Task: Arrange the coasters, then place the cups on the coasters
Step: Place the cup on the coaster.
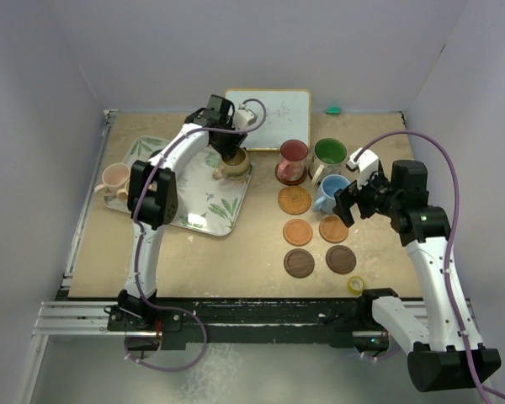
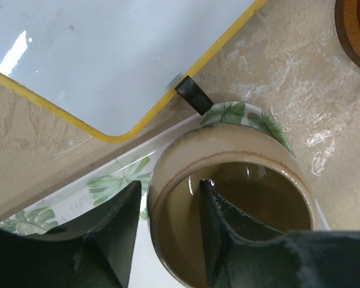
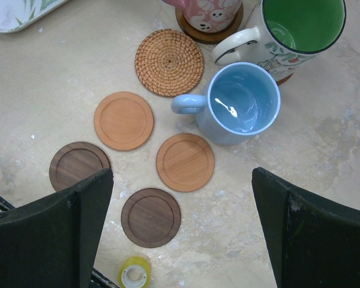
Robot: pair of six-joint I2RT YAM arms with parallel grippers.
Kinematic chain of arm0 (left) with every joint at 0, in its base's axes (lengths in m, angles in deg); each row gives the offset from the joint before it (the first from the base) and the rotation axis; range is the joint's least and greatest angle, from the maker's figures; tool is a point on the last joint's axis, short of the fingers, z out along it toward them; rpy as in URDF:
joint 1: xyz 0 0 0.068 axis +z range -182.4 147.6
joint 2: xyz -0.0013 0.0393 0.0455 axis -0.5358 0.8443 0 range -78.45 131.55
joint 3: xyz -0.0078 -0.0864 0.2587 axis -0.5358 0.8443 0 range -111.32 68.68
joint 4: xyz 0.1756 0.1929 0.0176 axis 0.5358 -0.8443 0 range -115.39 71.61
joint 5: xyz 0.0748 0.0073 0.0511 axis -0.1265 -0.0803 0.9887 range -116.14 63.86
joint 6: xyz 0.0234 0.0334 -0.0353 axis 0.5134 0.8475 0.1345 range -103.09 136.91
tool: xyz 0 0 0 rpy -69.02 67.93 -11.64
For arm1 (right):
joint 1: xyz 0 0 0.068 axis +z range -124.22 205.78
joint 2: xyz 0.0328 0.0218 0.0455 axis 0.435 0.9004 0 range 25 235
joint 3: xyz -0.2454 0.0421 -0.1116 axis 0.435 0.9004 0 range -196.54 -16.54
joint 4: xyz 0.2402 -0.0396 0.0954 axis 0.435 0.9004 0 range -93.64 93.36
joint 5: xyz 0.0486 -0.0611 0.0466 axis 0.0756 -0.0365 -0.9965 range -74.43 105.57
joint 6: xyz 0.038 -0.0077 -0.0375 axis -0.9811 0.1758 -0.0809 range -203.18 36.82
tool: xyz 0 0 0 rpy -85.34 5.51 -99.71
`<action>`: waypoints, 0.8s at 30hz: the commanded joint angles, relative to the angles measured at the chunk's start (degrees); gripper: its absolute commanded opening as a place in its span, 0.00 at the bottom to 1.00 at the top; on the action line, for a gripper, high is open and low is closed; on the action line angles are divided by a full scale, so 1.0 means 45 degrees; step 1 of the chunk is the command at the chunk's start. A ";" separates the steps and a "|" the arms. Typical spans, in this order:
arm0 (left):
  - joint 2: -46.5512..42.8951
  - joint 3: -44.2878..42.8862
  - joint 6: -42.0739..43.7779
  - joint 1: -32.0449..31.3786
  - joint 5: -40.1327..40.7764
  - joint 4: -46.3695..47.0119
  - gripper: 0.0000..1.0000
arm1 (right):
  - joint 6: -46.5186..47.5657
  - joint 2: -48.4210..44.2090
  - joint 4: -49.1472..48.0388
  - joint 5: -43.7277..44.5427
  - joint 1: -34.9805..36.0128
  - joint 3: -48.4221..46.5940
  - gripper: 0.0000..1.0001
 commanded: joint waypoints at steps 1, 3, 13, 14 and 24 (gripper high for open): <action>0.0138 -0.0715 0.0306 -0.0117 0.0448 -0.0114 0.35 | 0.0099 -0.0143 -0.0431 -0.0133 0.0006 0.0021 0.99; 0.0156 -0.0719 0.0387 -0.0138 0.0501 -0.0137 0.33 | 0.0110 -0.0164 -0.0418 -0.0133 0.0006 0.0011 0.99; 0.0215 -0.0719 0.0561 -0.0256 0.0631 -0.0144 0.19 | 0.0103 -0.0186 -0.0454 -0.0133 0.0006 0.0031 0.99; 0.0211 -0.0720 0.0594 -0.0294 0.0630 -0.0142 0.16 | 0.0101 -0.0193 -0.0452 -0.0114 0.0006 0.0047 0.99; -0.0891 0.0164 0.1137 -0.0404 0.0852 -0.0237 0.03 | 0.0106 -0.0306 -0.0504 -0.0087 0.0006 0.0088 0.99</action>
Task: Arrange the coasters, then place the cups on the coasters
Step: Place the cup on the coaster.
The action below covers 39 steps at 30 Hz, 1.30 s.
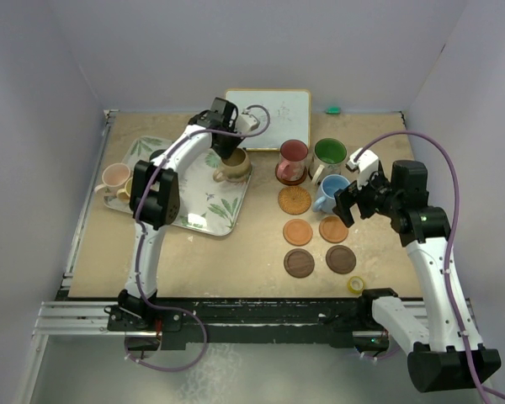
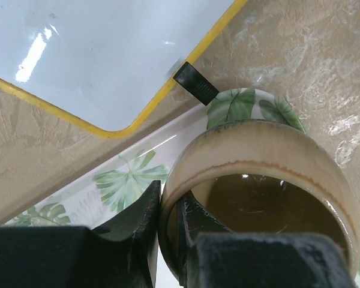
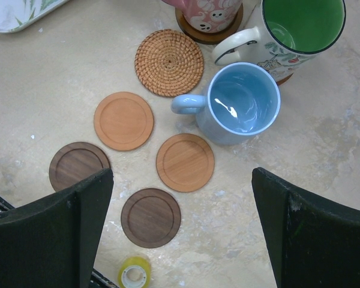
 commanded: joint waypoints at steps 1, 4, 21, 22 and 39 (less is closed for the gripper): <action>-0.1545 0.0576 0.0251 -0.0120 0.0059 0.0265 0.03 | 0.0094 -0.0298 -0.0512 -0.0068 0.0006 0.0084 0.99; -0.2492 0.1328 -0.0160 -0.0155 0.0400 0.0453 0.03 | 0.0103 -0.0259 -0.0505 -0.0042 -0.0001 0.0090 0.99; -0.7043 0.4368 -0.3093 -0.1298 0.0946 0.0796 0.03 | -0.0352 -0.0046 -0.0429 0.0153 -0.0001 0.0205 1.00; -0.7160 0.4402 -0.3289 -0.1479 0.1128 0.0779 0.03 | -0.0395 -0.0026 -0.0461 0.0258 -0.0009 0.0224 1.00; -0.6104 0.4282 -0.5556 -0.5214 0.4217 0.1347 0.03 | -0.0903 -0.0266 -0.0696 0.0664 -0.0731 0.0188 1.00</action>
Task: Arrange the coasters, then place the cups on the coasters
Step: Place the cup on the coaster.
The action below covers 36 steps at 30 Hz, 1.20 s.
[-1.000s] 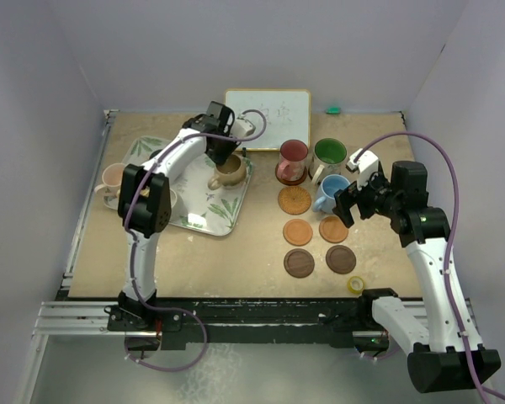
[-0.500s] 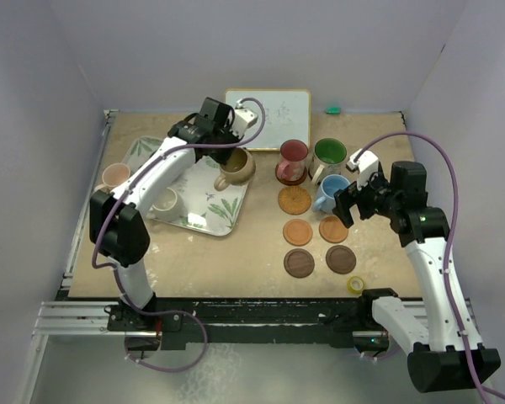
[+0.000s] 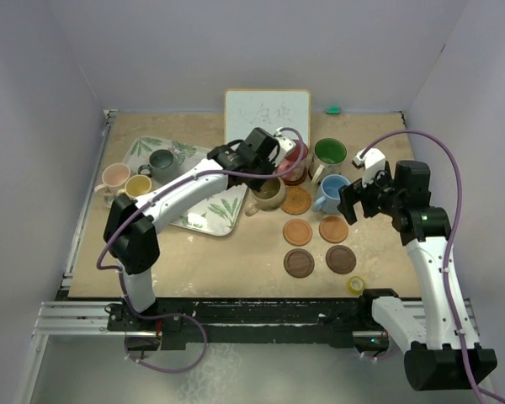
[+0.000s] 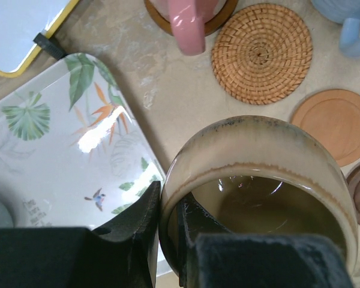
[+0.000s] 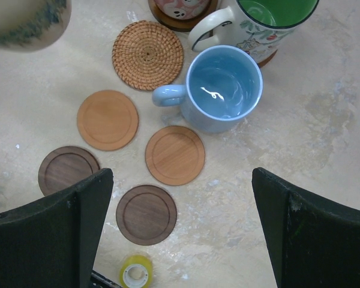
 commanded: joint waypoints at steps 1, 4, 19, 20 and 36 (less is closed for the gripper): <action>0.0436 -0.1033 -0.1130 -0.0527 0.0964 0.1125 0.03 | -0.0340 -0.0360 -0.0495 0.0022 -0.0366 -0.0021 1.00; 0.0997 -0.1485 -0.1601 -0.0730 0.0914 0.1160 0.03 | -0.0422 -0.0439 -0.0494 -0.0081 -0.0615 -0.0042 1.00; 0.3157 -0.3721 -0.2588 -0.1377 0.2210 0.1871 0.03 | -0.0480 -0.0558 -0.0454 -0.0402 -0.1076 -0.0091 1.00; 0.3303 -0.3850 -0.2613 -0.1377 0.2217 0.1899 0.03 | -0.0512 -0.0565 -0.0459 -0.0408 -0.1088 -0.0081 1.00; 0.4438 -0.4506 -0.2134 -0.1377 0.2647 0.2674 0.03 | -0.0633 -0.0486 -0.0435 -0.0442 -0.1090 -0.0135 1.00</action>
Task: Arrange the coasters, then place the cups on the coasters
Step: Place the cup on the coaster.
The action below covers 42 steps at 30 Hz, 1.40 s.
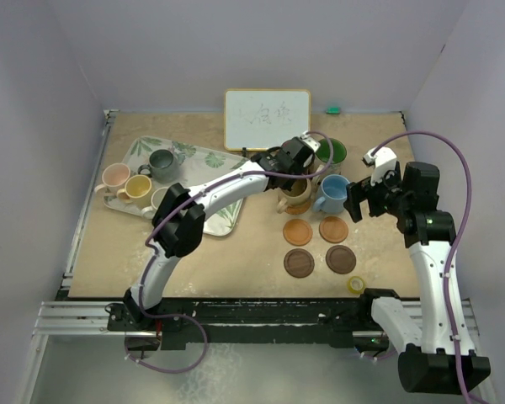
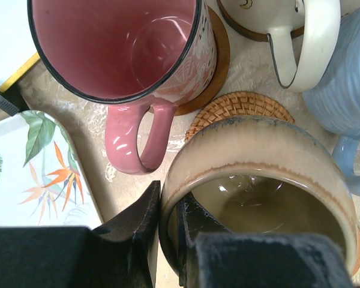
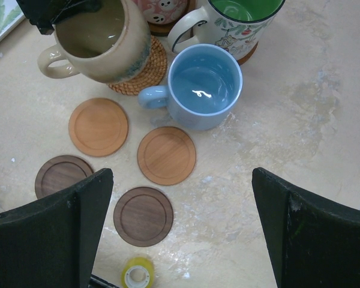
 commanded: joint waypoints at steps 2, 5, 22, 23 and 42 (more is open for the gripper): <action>-0.0215 -0.0931 -0.0001 -0.0002 0.0351 0.1591 0.03 | -0.0245 -0.0166 -0.0380 -0.0334 -0.0046 -0.0148 1.00; -0.0073 -0.0948 0.0008 -0.0002 0.0371 0.1616 0.03 | -0.0252 -0.0216 -0.0386 -0.0329 -0.0046 -0.0144 1.00; 0.0637 -0.1184 0.0444 0.0005 0.0920 0.1751 0.03 | -0.0240 -0.0378 -0.0347 -0.0431 -0.0039 -0.0169 1.00; 0.0668 -0.1209 0.0464 -0.0006 0.0936 0.1752 0.03 | -0.0240 -0.0374 -0.0333 -0.0449 -0.0037 -0.0169 1.00; 0.1069 -0.1263 0.0496 0.0011 0.0706 0.1523 0.03 | -0.0240 -0.0490 -0.0334 -0.0439 -0.0041 -0.0149 1.00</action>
